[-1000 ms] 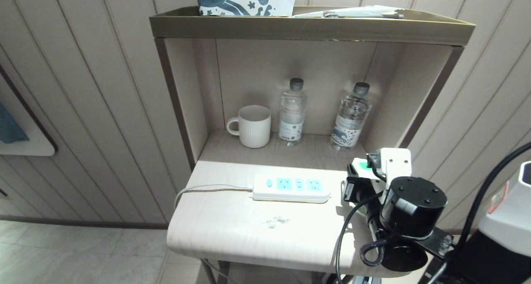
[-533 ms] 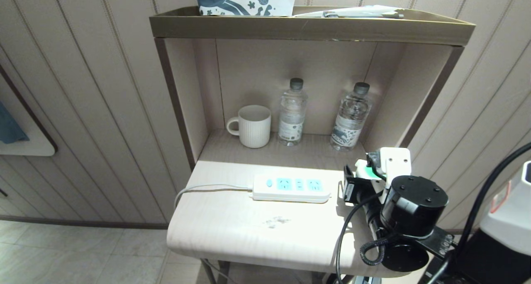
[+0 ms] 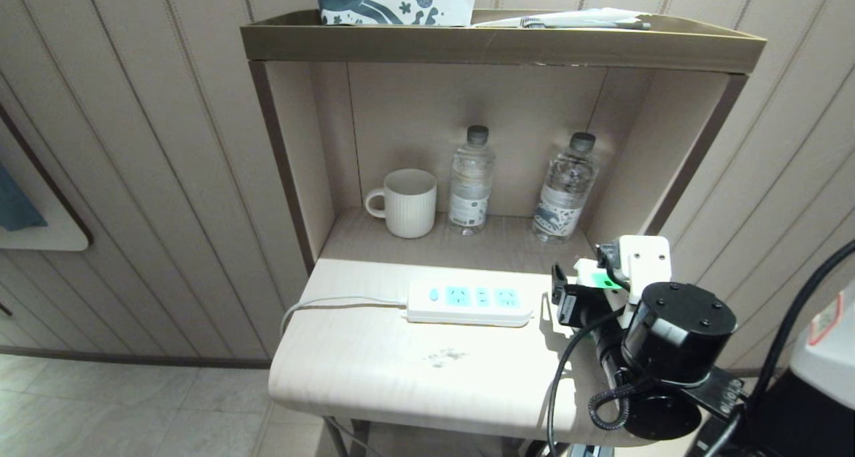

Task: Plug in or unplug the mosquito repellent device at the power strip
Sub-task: Place the mosquito repellent liquid on the table, then pick up the mosquito repellent liquid

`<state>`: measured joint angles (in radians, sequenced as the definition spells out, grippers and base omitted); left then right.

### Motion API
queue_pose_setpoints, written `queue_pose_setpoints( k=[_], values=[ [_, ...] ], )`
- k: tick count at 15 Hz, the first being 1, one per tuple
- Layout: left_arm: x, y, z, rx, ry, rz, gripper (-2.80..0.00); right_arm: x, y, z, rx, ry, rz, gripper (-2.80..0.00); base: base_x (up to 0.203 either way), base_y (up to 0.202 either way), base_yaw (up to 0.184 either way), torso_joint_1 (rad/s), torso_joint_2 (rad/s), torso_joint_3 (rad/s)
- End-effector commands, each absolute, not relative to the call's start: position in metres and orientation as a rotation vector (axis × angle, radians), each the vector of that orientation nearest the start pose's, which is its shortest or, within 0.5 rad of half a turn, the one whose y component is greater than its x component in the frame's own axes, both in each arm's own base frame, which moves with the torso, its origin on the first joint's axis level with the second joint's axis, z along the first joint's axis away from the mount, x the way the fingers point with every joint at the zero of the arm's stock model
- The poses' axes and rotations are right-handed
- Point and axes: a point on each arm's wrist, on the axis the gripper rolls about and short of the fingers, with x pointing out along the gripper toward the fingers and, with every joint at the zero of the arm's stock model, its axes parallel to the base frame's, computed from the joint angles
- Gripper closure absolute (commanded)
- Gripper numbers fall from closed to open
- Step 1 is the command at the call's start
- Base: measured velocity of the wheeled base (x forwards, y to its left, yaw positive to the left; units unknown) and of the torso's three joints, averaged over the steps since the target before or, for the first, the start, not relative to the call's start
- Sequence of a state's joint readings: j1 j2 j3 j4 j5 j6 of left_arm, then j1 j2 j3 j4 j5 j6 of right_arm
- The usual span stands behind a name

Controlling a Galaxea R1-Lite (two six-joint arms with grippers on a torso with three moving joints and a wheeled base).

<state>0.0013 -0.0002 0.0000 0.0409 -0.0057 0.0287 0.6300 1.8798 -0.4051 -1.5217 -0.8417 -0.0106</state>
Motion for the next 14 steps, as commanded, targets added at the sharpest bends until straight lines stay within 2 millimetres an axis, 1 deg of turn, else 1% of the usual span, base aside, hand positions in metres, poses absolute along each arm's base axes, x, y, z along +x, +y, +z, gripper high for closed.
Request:
queue_pose_setpoints(
  k=[1, 3, 4, 5, 7, 8, 12, 14],
  values=[
    [-0.023, 0.000, 0.071, 0.029, 0.041, -0.005, 0.00, 0.222, 0.144, 0.151, 0.085, -0.126, -0.208, -2.80, 0.000, 0.000, 0.000, 0.000, 0.00, 0.000],
    [-0.023, 0.000, 0.071, 0.029, 0.041, -0.005, 0.00, 0.206, 0.139, 0.171, 0.093, -0.178, -0.190, -2.80, 0.000, 0.000, 0.000, 0.000, 0.00, 0.000],
    [-0.023, 0.000, 0.071, 0.029, 0.041, -0.005, 0.00, 0.197, 0.139, 0.178, 0.086, -0.192, -0.171, -2.80, 0.000, 0.000, 0.000, 0.000, 0.00, 0.000],
    [-0.023, 0.000, 0.071, 0.029, 0.041, -0.005, 0.00, 0.189, 0.140, 0.180, 0.073, -0.194, -0.150, -2.80, 0.000, 0.000, 0.000, 0.000, 0.00, 0.000],
    [-0.023, 0.000, 0.071, 0.029, 0.041, -0.005, 0.00, 0.185, 0.139, 0.183, 0.068, -0.202, -0.144, -2.80, 0.000, 0.000, 0.000, 0.000, 0.00, 0.000],
    [-0.023, 0.000, 0.071, 0.029, 0.041, -0.005, 0.00, 0.176, 0.134, 0.191, 0.068, -0.224, -0.139, 0.00, 0.000, 0.000, 0.000, 0.000, 0.00, 0.000],
    [-0.023, 0.000, 0.071, 0.029, 0.041, -0.005, 0.00, 0.142, 0.114, 0.209, -0.014, -0.269, -0.127, 0.00, 0.000, 0.000, 0.000, 0.000, 0.00, 0.000],
    [-0.023, 0.000, 0.071, 0.029, 0.041, -0.005, 0.00, 0.123, 0.096, 0.220, -0.005, -0.277, -0.148, 0.00, 0.000, 0.000, 0.000, 0.000, 0.00, 0.000]
  ],
)
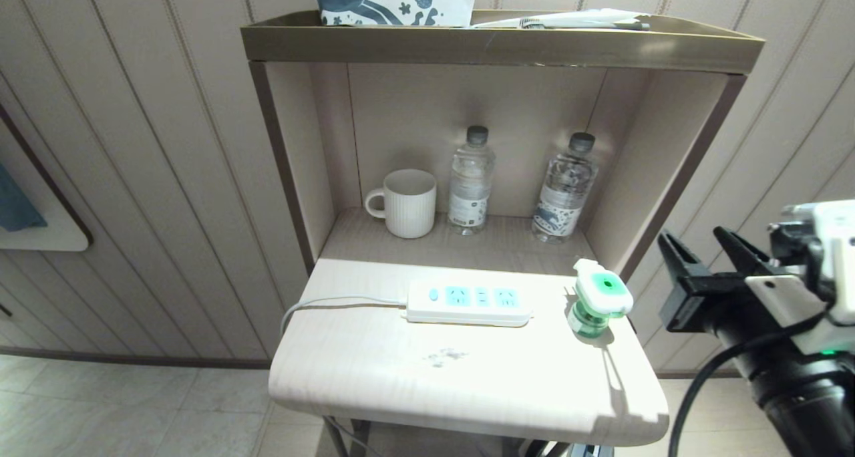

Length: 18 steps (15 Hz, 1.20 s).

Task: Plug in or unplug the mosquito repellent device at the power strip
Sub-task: Pick up the mosquito repellent liquid

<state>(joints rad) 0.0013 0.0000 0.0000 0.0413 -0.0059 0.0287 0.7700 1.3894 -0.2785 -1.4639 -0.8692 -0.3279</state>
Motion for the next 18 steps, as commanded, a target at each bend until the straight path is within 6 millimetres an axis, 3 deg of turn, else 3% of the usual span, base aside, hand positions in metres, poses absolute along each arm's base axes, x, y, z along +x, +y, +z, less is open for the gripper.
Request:
queue_pose_setpoints(
  k=[1, 3, 6, 8, 10, 13, 15, 18],
  values=[
    [-0.023, 0.000, 0.071, 0.029, 0.041, -0.005, 0.00, 0.111, 0.083, 0.228, 0.015, -0.287, -0.171, 0.00, 0.000, 0.000, 0.000, 0.000, 0.00, 0.000],
    [-0.023, 0.000, 0.071, 0.029, 0.041, -0.005, 0.00, 0.084, 0.054, 0.237, 0.047, -0.293, -0.240, 0.00, 0.000, 0.000, 0.000, 0.000, 0.00, 0.000],
    [-0.023, 0.000, 0.071, 0.029, 0.041, -0.005, 0.00, 0.041, 0.006, 0.233, 0.054, -0.305, -0.410, 0.00, 0.000, 0.000, 0.000, 0.000, 0.00, 0.000],
    [-0.023, 0.000, 0.071, 0.029, 0.041, -0.005, 0.00, 0.008, -0.017, 0.217, 0.038, -0.305, -0.504, 0.00, 0.000, 0.000, 0.000, 0.000, 0.00, 0.000],
    [-0.023, 0.000, 0.071, 0.029, 0.041, -0.005, 0.00, -0.013, -0.028, 0.192, 0.024, -0.281, -0.567, 0.00, 0.000, 0.000, 0.000, 0.000, 0.00, 0.000],
    [-0.023, 0.000, 0.071, 0.029, 0.041, -0.005, 0.00, -0.005, -0.022, 0.135, -0.094, -0.106, -0.649, 0.00, 0.000, 0.000, 0.000, 0.000, 0.00, 0.000],
    [-0.023, 0.000, 0.071, 0.029, 0.041, -0.005, 0.00, -0.005, -0.021, 0.124, -0.083, -0.080, -0.748, 0.00, 0.000, 0.000, 0.000, 0.000, 0.00, 0.000],
    [-0.023, 0.000, 0.071, 0.029, 0.041, -0.005, 0.00, -0.007, -0.020, 0.124, -0.084, -0.075, -0.884, 0.00, 0.000, 0.000, 0.000, 0.000, 0.00, 0.000]
  ],
)
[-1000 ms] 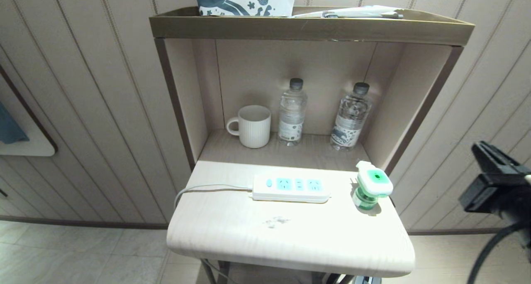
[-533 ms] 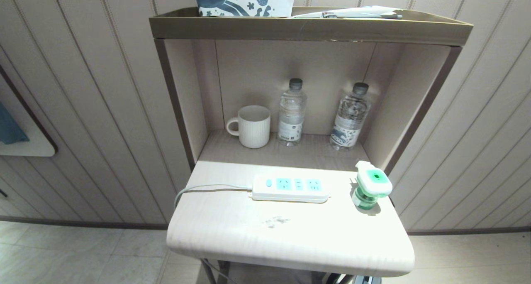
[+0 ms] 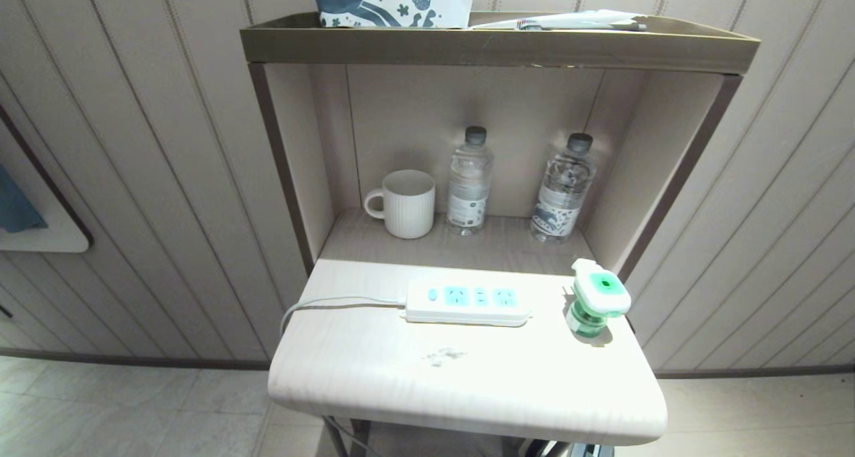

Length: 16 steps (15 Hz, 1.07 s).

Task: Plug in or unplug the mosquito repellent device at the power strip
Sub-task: Pick up the mosquito repellent liquid

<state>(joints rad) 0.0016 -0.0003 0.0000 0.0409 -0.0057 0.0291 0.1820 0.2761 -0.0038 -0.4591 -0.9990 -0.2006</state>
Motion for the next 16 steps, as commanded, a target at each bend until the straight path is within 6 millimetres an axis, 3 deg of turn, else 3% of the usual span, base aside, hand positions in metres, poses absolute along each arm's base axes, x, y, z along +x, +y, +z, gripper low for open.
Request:
queue_pose_setpoints(
  k=[1, 5, 7, 14, 16],
  values=[
    [-0.023, 0.000, 0.071, 0.029, 0.041, -0.005, 0.00, -0.007, -0.020, 0.123, -0.078, -0.076, -0.902, 0.00, 0.000, 0.000, 0.000, 0.000, 0.00, 0.000],
    [-0.023, 0.000, 0.071, 0.028, 0.041, -0.005, 0.00, -0.011, -0.018, 0.123, -0.088, -0.082, -1.016, 0.00, 0.000, 0.000, 0.000, 0.000, 0.00, 0.000],
    [-0.023, 0.000, 0.071, 0.027, 0.041, -0.005, 0.00, -0.017, -0.018, 0.118, -0.090, -0.095, -0.976, 0.00, 0.000, 0.000, 0.000, 0.000, 0.00, 0.000],
    [-0.023, 0.000, 0.071, 0.029, 0.041, -0.005, 0.00, -0.024, -0.001, 0.088, -0.135, -0.111, -0.057, 0.00, 0.000, 0.000, 0.000, 0.000, 0.00, 0.000],
    [-0.023, 0.000, 0.071, 0.029, 0.041, -0.005, 0.00, -0.023, 0.001, 0.076, -0.101, -0.002, 0.041, 0.00, 0.000, 0.000, 0.000, 0.000, 0.00, 0.000]
  ],
)
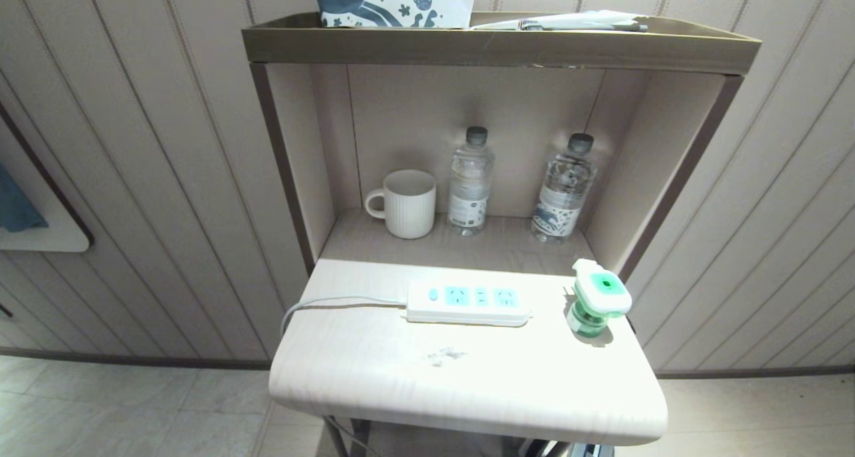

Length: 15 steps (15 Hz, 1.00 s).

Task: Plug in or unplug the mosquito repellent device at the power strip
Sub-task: Pick up the mosquito repellent liquid

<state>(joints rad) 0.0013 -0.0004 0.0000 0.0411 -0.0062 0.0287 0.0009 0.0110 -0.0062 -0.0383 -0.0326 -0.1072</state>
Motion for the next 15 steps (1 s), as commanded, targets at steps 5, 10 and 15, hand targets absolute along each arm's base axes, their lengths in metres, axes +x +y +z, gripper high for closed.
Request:
queue_pose_setpoints(
  k=[5, 10, 15],
  values=[
    [-0.023, 0.000, 0.071, 0.029, 0.041, -0.005, 0.00, -0.023, 0.000, 0.075, -0.021, 0.001, 0.009, 0.00, 0.000, 0.000, 0.000, 0.000, 0.00, 0.000],
    [-0.023, 0.000, 0.071, 0.029, 0.041, -0.005, 0.00, -0.023, 0.000, 0.077, -0.028, 0.003, 0.012, 0.00, 0.000, 0.000, 0.000, 0.000, 0.00, 0.000],
    [-0.023, 0.000, 0.071, 0.029, 0.041, -0.005, 0.00, -0.028, 0.001, 0.154, -0.013, -0.034, 0.044, 0.00, 0.000, 0.000, 0.000, 0.000, 0.00, 0.000]
  ],
)
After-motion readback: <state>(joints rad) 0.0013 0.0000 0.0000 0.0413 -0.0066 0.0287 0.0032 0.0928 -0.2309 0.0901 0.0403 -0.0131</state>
